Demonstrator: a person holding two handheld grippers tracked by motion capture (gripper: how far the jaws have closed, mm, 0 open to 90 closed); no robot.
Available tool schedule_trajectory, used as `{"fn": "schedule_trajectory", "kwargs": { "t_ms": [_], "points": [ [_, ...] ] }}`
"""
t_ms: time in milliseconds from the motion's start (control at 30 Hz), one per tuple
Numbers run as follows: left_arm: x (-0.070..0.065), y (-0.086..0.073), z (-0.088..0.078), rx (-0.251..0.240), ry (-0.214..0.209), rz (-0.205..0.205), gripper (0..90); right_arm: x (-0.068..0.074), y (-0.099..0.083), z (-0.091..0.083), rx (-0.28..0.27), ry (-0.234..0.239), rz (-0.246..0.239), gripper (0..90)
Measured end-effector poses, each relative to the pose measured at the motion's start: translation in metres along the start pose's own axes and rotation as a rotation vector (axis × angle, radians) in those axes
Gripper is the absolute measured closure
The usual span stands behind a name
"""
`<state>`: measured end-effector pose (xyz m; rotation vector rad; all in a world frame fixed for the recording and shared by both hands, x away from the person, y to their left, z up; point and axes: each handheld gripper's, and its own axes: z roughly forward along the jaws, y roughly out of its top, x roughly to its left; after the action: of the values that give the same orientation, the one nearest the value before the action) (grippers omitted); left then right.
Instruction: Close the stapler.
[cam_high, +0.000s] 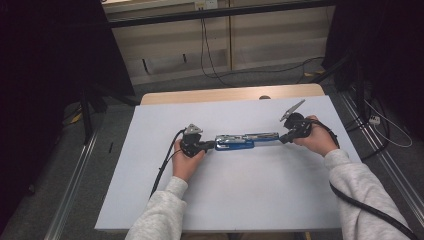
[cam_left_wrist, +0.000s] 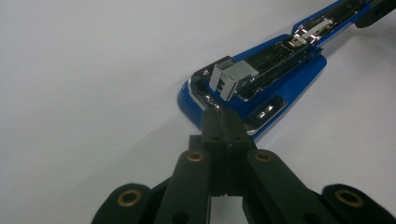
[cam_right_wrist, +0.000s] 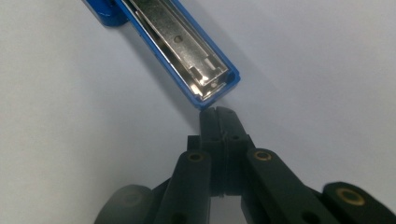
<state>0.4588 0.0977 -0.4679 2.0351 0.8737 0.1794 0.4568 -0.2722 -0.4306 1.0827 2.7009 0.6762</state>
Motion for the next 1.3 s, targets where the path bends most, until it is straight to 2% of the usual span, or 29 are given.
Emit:
{"fn": "schedule_trajectory", "kwargs": {
  "t_ms": [167,500,633,867,967,1067,1100,1133,1200,1267,1300],
  "points": [
    [-0.002,0.000,0.002,0.015,-0.001,0.017,90.0,0.000,0.000,0.003,-0.004,0.004,-0.005,90.0],
    [0.000,0.002,0.004,0.033,0.005,-0.001,90.0,-0.002,0.000,0.002,-0.016,0.002,-0.005,90.0],
    [-0.001,0.002,0.005,0.037,0.025,-0.003,90.0,-0.001,0.002,-0.001,-0.022,0.005,-0.007,90.0],
    [0.000,0.002,0.006,0.042,0.030,-0.018,89.9,0.004,0.013,-0.008,-0.068,0.012,-0.019,88.9],
    [0.000,0.002,0.005,0.039,0.039,-0.018,88.8,0.005,0.015,-0.009,-0.065,0.004,-0.024,87.9],
    [0.001,0.002,0.004,0.025,0.045,-0.028,84.3,0.006,0.015,-0.008,-0.082,0.007,-0.008,81.8],
    [0.002,0.002,0.003,0.007,0.058,-0.035,81.3,0.007,0.013,-0.008,-0.089,0.011,-0.003,78.7],
    [0.002,0.002,0.001,0.010,0.054,-0.036,77.0,0.007,0.012,-0.007,-0.095,0.011,0.001,76.4],
    [0.003,0.002,0.000,0.003,0.058,-0.038,74.3,0.008,0.011,-0.006,-0.096,0.016,0.004,75.0],
    [0.003,0.002,-0.003,-0.004,0.064,-0.043,59.7,0.010,0.008,-0.005,-0.106,0.017,0.025,66.5],
    [0.003,0.002,-0.006,-0.009,0.045,-0.040,56.2,0.010,0.006,-0.005,-0.112,0.019,0.033,65.3]
  ]
}}
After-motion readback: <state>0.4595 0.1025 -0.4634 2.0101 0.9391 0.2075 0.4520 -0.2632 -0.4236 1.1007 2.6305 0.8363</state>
